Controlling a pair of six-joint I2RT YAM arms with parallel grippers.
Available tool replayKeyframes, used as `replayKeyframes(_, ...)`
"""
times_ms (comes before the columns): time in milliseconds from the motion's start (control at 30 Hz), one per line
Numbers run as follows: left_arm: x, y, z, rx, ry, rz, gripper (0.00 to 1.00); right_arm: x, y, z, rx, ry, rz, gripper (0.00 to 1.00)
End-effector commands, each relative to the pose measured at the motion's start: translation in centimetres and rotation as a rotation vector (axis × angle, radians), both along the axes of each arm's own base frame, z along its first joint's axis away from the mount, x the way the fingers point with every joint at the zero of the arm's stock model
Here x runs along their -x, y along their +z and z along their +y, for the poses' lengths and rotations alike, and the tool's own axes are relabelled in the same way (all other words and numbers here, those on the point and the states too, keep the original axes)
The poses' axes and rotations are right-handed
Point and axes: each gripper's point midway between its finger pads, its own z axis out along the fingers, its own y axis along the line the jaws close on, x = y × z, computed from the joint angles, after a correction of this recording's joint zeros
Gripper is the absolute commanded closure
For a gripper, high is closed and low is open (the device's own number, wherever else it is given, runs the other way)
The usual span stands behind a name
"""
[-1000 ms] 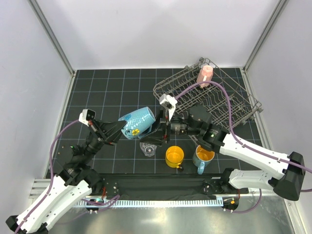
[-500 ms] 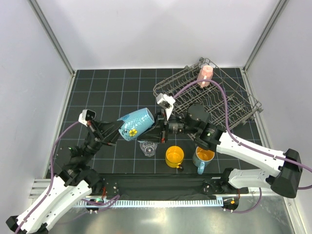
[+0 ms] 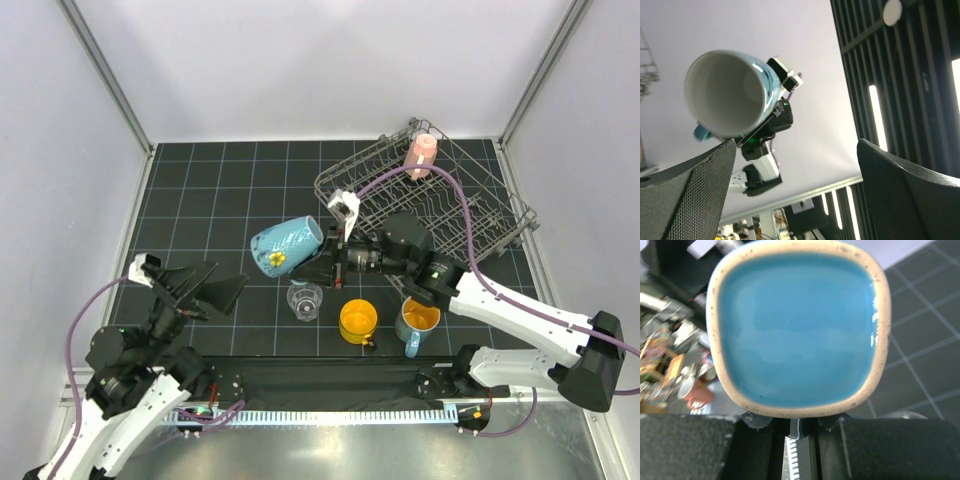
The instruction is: Load the cups into the dish rack
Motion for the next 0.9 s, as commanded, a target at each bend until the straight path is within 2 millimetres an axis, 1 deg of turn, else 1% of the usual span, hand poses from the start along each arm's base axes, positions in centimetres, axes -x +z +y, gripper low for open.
replayKeyframes(0, -0.5, -3.8, 2.6, -0.135, 0.152, 0.108, 0.0, -3.4, 2.6, -2.7, -0.042, -0.192, -0.058, 0.96)
replayKeyframes(33, -0.4, -4.2, 3.0, -0.147, 0.161, 0.122, 0.0, -4.4, 2.4, -3.5, -0.027, -0.242, -0.05, 0.96)
replayKeyframes(67, -0.5, -5.8, 2.9, -0.202, 0.164, 0.174, 0.0, -5.6, 1.1, -4.4, 0.028, -0.306, -0.014, 0.96)
replayKeyframes(100, -0.5, -6.2, 2.9, -0.229, 0.163, 0.185, 0.0, -8.2, 0.9, -6.1, 0.044, -0.423, 0.001, 0.96)
replayKeyframes(133, -0.2, -6.3, 2.7, -0.259, 0.15, 0.181, 0.0, -9.4, 0.1, -7.4, 0.067, -0.5, 0.054, 0.96)
replayKeyframes(167, -0.2, -6.7, 2.4, -0.282, 0.139, 0.188, 0.0, -10.6, -1.4, -9.0, 0.118, -0.576, 0.111, 0.96)
replayKeyframes(200, -0.6, -7.3, 1.8, -0.315, 0.127, 0.211, 0.0, -13.5, -2.3, -12.2, 0.14, -0.736, 0.145, 0.96)
replayKeyframes(233, -0.3, -7.3, 1.3, -0.332, 0.1, 0.205, 0.01, -14.7, -3.0, -14.0, 0.162, -0.817, 0.177, 0.96)
replayKeyframes(267, -0.4, -7.3, 1.1, -0.354, 0.093, 0.201, 0.01, -15.3, -4.8, -16.1, 0.225, -0.9, 0.238, 0.96)
replayKeyframes(300, -0.6, -7.7, 0.6, -0.387, 0.079, 0.211, 0.02, -16.5, -4.9, -18.2, 0.251, -0.995, 0.253, 0.96)
replayKeyframes(333, -0.4, -8.0, 0.0, -0.412, 0.05, 0.213, 0.02, -18.3, -5.5, -22.0, 0.283, -1.154, 0.28, 0.96)
replayKeyframes(367, -0.5, -7.8, 0.0, -0.439, 0.055, 0.196, 0.02, -18.8, -7.1, -24.0, 0.347, -1.229, 0.34, 0.96)
replayKeyframes(400, -0.5, -8.5, -0.9, -0.481, 0.014, 0.214, 0.02, -19.6, -6.8, -25.4, 0.35, -1.286, 0.354, 0.96)
replayKeyframes(433, -0.5, -8.7, -1.2, -0.504, -0.002, 0.217, 0.02, -20.7, -7.1, -28.4, 0.365, -1.395, 0.377, 0.96)
replayKeyframes(467, -0.3, -8.9, -1.4, -0.526, -0.02, 0.216, 0.02, -21.0, -7.6, -29.6, 0.387, -1.442, 0.403, 0.96)
replayKeyframes(500, -0.3, -9.0, -1.6, -0.551, -0.027, 0.219, 0.03, -22.2, -8.0, -30.8, 0.408, -1.489, 0.428, 0.96)
replayKeyframes(533, -0.4, -9.2, -1.9, -0.57, -0.038, 0.225, 0.03, -22.7, -8.4, -31.9, 0.423, -1.528, 0.445, 0.96)
replayKeyframes(567, -0.3, -9.1, -2.0, -0.579, -0.049, 0.213, 0.03, -23.6, -9.2, -33.7, 0.446, -1.59, 0.473, 0.96)
replayKeyframes(633, -0.3, -9.0, -2.2, -0.6, -0.055, 0.2, 0.04, -24.3, -10.0, -35.5, 0.461, -1.656, 0.496, 0.96)
replayKeyframes(667, -0.3, -8.8, -2.2, -0.605, -0.054, 0.193, 0.04, -24.6, -10.4, -37.4, 0.471, -1.729, 0.503, 0.96)
replayKeyframes(700, -0.2, -8.6, -2.1, -0.616, -0.05, 0.174, 0.04, -24.9, -11.4, -38.2, 0.484, -1.764, 0.531, 0.96)
replayKeyframes(733, -0.3, -8.7, -1.9, -0.627, -0.045, 0.176, 0.04, -25.2, -11.7, -39.0, 0.483, -1.797, 0.535, 0.96)
replayKeyframes(767, -0.2, -8.5, -1.7, -0.629, -0.035, 0.165, 0.04, -25.1, -12.2, -40.3, 0.502, -1.858, 0.534, 0.96)
replayKeyframes(867, -0.3, -7.5, -0.8, -0.646, 0.016, 0.12, 0.04, -25.5, -14.6, -42.1, 0.571, -1.935, 0.573, 0.96)
